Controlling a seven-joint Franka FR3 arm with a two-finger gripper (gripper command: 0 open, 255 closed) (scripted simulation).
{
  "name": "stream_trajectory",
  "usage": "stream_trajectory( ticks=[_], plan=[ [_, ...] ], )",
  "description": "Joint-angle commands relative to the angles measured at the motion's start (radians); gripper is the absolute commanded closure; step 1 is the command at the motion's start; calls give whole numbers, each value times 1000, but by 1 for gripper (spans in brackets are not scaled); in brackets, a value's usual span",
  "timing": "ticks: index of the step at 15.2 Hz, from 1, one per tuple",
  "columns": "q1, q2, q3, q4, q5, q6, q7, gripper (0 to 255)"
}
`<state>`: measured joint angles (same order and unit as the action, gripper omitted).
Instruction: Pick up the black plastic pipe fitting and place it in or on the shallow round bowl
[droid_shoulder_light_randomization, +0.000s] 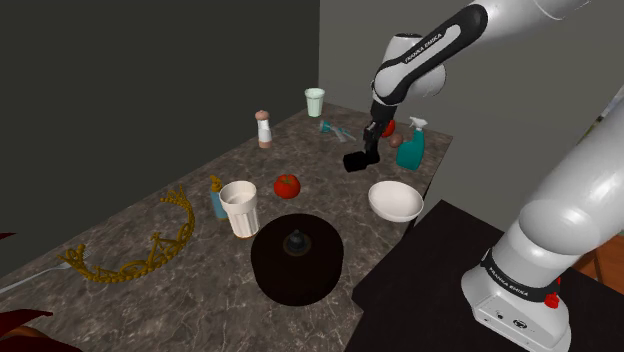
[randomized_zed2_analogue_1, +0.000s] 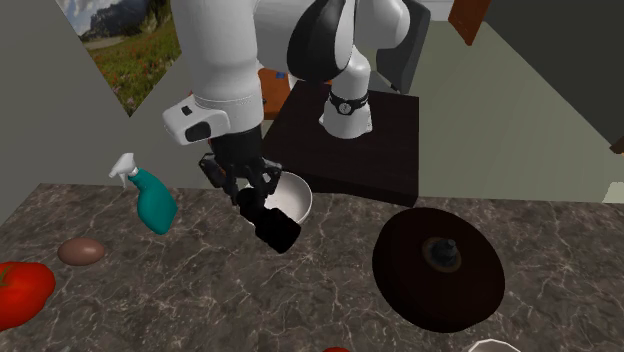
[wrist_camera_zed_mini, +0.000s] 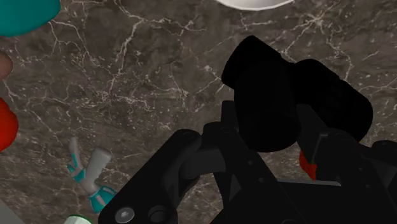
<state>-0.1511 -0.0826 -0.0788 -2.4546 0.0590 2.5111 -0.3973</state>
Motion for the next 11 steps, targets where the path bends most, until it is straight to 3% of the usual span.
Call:
stream_trajectory(
  ticks=[1, 11],
  plan=[
    [-15, -69, -16, -71, -5, 2, -27, 255],
    [-127, -430, -108, -343, -90, -90, -152, 255]
  ],
)
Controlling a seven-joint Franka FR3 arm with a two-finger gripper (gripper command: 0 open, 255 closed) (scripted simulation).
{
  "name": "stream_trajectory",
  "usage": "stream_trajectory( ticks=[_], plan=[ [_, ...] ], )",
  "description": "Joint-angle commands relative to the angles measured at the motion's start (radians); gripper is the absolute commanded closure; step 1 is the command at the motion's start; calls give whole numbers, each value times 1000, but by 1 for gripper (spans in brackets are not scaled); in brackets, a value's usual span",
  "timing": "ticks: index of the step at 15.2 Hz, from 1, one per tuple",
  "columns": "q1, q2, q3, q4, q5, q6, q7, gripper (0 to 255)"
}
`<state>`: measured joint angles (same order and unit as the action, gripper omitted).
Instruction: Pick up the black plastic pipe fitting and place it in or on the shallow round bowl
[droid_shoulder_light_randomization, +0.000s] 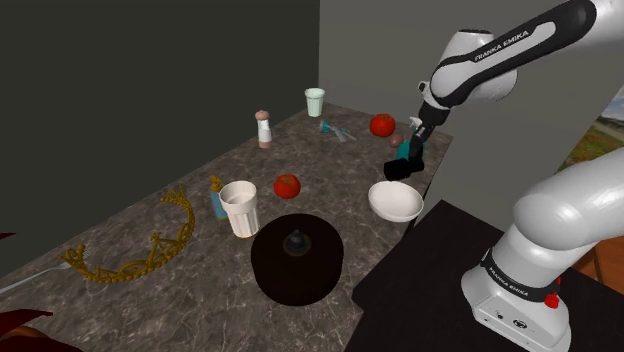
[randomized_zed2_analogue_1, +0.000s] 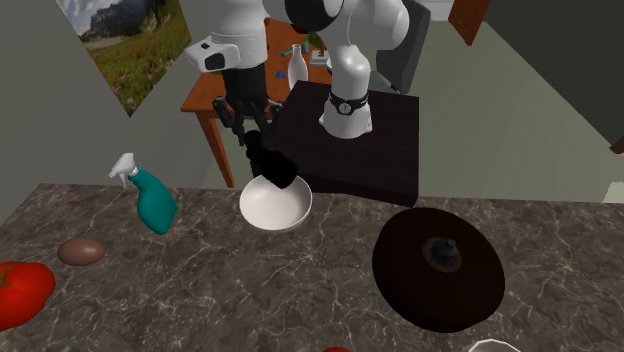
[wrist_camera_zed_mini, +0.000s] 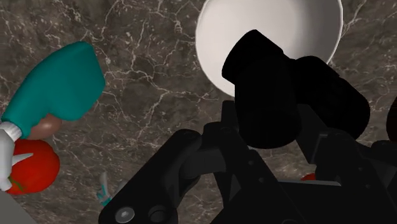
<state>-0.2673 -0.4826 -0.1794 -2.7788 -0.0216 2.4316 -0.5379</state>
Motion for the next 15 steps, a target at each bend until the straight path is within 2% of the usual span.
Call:
stream_trajectory(
  ticks=[1, 15],
  plan=[
    [-10, -18, -10, -26, -8, 7, -13, 255],
    [28, 183, -48, -94, 36, 275, -60, 255]
  ],
)
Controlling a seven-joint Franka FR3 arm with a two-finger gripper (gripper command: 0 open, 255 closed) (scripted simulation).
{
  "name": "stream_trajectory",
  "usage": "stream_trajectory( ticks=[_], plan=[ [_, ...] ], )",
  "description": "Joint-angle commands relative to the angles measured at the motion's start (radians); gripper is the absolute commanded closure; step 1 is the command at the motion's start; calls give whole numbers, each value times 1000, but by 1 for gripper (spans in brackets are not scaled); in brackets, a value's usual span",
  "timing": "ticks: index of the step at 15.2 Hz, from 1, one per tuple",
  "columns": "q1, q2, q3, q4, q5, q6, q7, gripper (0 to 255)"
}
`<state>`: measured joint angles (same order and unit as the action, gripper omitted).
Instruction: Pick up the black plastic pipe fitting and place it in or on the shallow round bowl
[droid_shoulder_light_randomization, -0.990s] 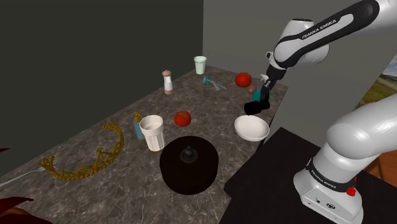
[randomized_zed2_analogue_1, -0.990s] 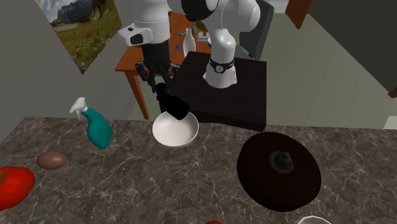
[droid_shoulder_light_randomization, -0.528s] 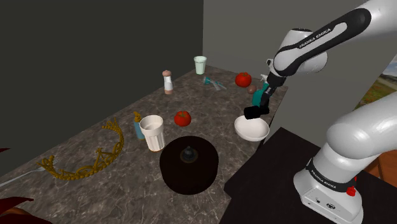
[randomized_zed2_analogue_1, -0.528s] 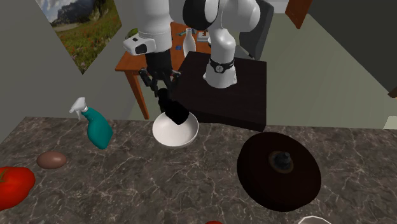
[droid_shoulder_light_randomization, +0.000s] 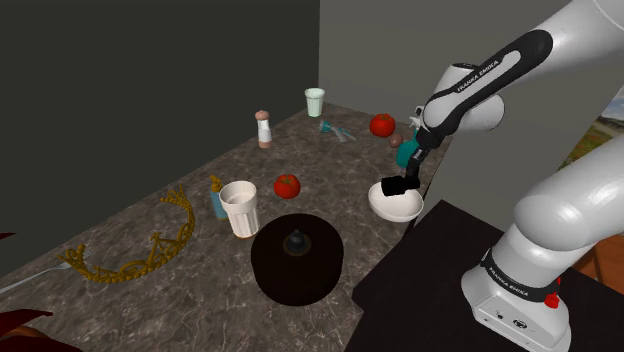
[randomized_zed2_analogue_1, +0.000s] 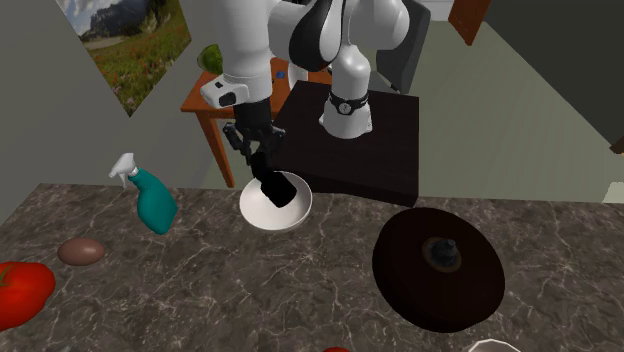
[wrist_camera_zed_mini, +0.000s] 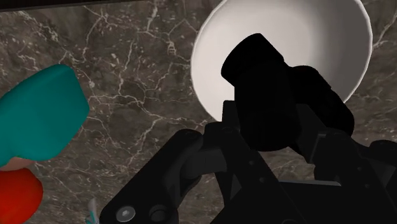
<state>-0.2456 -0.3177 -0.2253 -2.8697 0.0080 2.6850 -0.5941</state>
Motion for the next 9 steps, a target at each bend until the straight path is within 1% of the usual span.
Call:
stream_trajectory(
  ticks=[1, 6, 9],
  plan=[
    [11, 36, -7, -6, 14, 42, -10, 255],
    [47, 125, -31, -13, 66, 138, -51, 255],
    [47, 125, -31, -13, 66, 138, -51, 255]
  ],
)
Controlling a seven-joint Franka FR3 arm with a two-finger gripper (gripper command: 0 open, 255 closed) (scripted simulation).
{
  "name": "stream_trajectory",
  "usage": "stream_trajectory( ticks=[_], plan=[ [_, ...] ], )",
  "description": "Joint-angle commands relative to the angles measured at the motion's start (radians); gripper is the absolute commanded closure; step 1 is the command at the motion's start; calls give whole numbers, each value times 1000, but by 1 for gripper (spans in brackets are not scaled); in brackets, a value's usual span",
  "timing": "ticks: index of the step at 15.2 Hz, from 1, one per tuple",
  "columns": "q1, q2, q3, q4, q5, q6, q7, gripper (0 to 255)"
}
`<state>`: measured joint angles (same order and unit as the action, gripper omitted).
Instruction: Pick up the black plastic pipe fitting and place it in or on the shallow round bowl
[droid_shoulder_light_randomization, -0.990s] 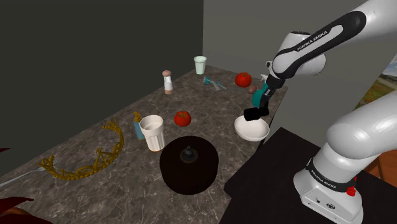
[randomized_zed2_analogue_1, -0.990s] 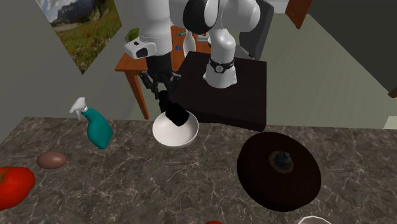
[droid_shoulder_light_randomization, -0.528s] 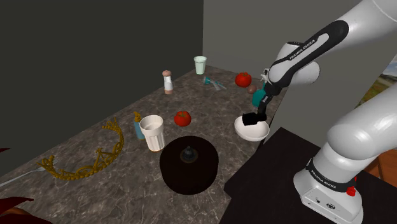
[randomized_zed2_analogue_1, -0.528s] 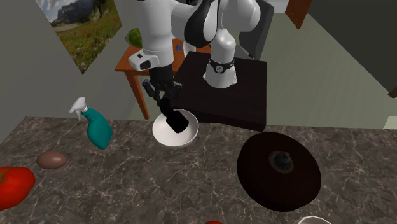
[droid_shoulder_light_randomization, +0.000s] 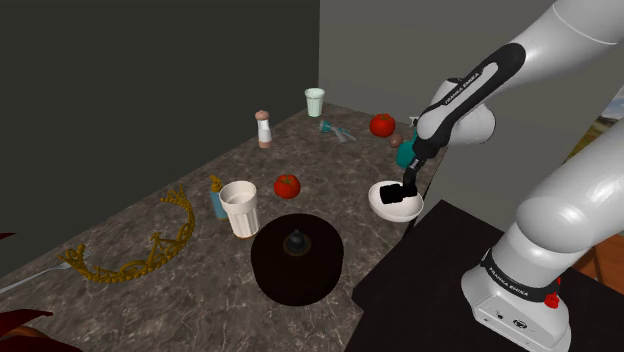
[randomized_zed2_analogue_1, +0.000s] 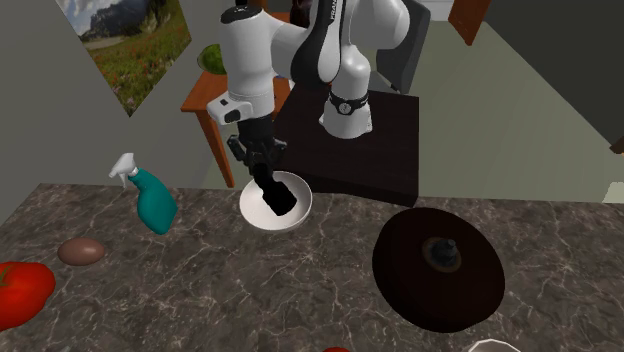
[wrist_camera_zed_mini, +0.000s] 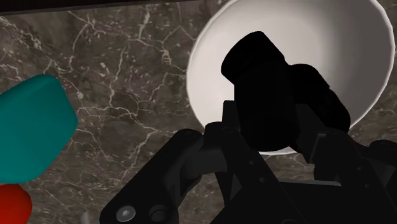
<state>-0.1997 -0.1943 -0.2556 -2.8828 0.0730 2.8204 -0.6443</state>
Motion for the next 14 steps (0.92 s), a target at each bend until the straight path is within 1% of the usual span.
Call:
stream_trajectory(
  ticks=[1, 4, 5, 10, 12, 14],
  plan=[
    [1, 2, -1, 0, 1, 2, -1, 255],
    [1, 2, -1, 0, 1, 2, -1, 255],
    [1, 2, -1, 0, 1, 2, -1, 0],
    [1, 2, -1, 0, 1, 2, -1, 0],
    [-39, -101, 21, -2, -59, -97, 41, 0],
    [-64, -187, 35, 3, -87, -187, 60, 0]
  ],
)
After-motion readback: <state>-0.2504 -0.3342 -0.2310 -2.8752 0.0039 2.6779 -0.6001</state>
